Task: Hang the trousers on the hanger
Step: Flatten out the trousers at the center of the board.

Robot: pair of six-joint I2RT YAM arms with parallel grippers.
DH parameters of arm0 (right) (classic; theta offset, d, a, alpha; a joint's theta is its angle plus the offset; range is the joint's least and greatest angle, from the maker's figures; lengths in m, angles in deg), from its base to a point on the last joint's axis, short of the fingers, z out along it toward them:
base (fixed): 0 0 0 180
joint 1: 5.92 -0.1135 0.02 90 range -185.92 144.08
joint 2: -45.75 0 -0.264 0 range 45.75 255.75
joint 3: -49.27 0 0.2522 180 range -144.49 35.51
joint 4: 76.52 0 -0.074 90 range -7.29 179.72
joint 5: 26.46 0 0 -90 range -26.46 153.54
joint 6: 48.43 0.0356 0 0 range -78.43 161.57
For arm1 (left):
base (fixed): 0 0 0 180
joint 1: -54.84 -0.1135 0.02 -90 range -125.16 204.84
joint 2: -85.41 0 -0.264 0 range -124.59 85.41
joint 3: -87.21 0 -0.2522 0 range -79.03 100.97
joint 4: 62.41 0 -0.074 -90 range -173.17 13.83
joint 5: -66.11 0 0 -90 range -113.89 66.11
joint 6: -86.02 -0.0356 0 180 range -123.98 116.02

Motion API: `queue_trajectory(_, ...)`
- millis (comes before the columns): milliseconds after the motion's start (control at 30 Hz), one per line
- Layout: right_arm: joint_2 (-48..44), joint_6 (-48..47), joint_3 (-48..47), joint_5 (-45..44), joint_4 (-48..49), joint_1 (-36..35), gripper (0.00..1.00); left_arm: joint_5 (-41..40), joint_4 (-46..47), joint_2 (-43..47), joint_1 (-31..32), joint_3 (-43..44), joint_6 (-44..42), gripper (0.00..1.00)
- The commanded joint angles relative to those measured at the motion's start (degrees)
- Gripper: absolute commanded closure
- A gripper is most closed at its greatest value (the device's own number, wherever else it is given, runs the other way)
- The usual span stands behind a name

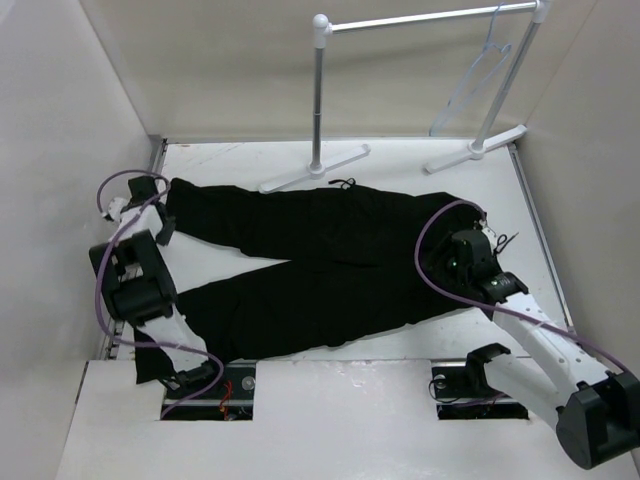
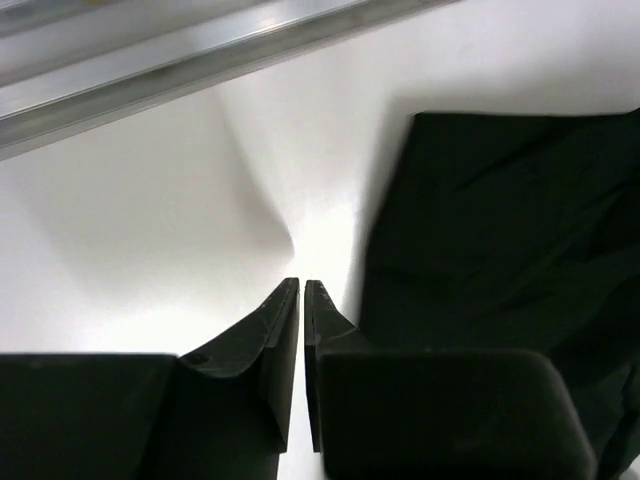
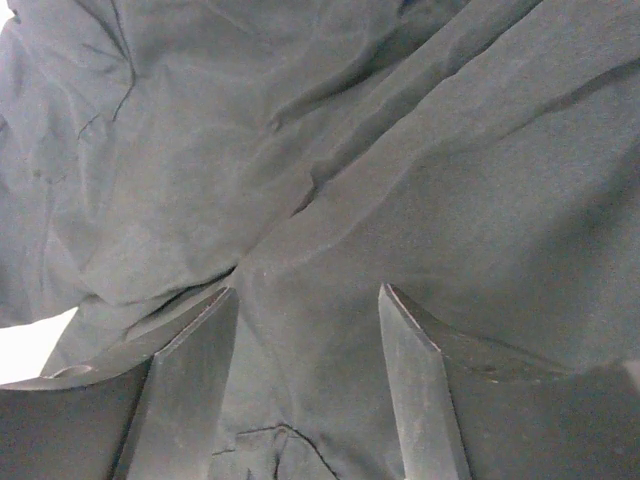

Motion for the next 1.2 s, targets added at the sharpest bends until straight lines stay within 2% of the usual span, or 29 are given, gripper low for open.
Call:
queue_trajectory(0,-0.3,-0.4,0.2,1.4,4.7,0.4,0.34,-8.3,-4.9,13.3,-0.5,-6.9,2.4,0.95)
queue_trajectory(100,0.9,-0.6,-0.3,1.6,5.1,0.1,0.31,-11.3,-8.0,17.7,-0.6,-12.1,3.4,0.93)
queue_trajectory(167,1.7,-1.4,-0.5,2.2,5.3,0.1,0.29,-9.4,-7.9,18.3,-2.2,-13.9,3.4,0.9)
queue_trajectory(267,2.9,-2.5,-0.9,3.4,6.7,0.2,0.27,-1.4,-1.7,16.2,-3.3,-12.3,1.3,0.67)
queue_trajectory(333,4.2,-3.0,-1.5,5.0,7.3,0.3,0.27,4.5,3.9,13.5,-3.3,-9.8,0.1,0.56)
queue_trajectory(367,4.7,-3.0,-1.8,5.5,7.6,0.1,0.27,7.1,6.1,11.5,-3.3,-8.1,-0.2,0.52)
queue_trajectory(467,5.5,-3.6,-2.5,5.8,7.6,-0.3,0.28,10.9,9.3,5.3,-3.3,-2.8,0.0,0.49)
queue_trajectory(600,4.8,-3.8,-1.9,6.1,7.9,-1.4,0.28,11.7,9.4,-2.5,-3.0,3.5,-0.4,0.49)
queue_trajectory(667,4.4,-3.4,-1.6,6.1,7.7,-1.5,0.28,11.0,8.7,-5.8,-3.0,5.6,-0.3,0.54)
queue_trajectory(767,3.9,-2.9,-1.9,5.7,7.2,-1.5,0.28,8.6,6.5,-8.9,-3.1,6.6,0.0,0.75)
queue_trajectory(833,3.8,-2.9,-2.5,5.3,7.0,-1.5,0.3,6.2,5.0,-8.2,-3.5,5.3,0.5,0.92)
queue_trajectory(867,4.0,-2.9,-2.5,5.1,7.1,-1.1,0.31,5.2,5.3,-6.8,-3.7,4.2,0.8,0.95)
queue_trajectory(1067,7.2,-2.2,-2.0,5.1,10.1,1.0,0.34,0.2,6.0,10.9,-4.9,-8.2,1.8,0.98)
queue_trajectory(1167,9.4,-2.1,-2.1,6.1,11.5,1.2,0.32,-2.2,1.7,15.0,-4.8,-12.8,3.6,0.88)
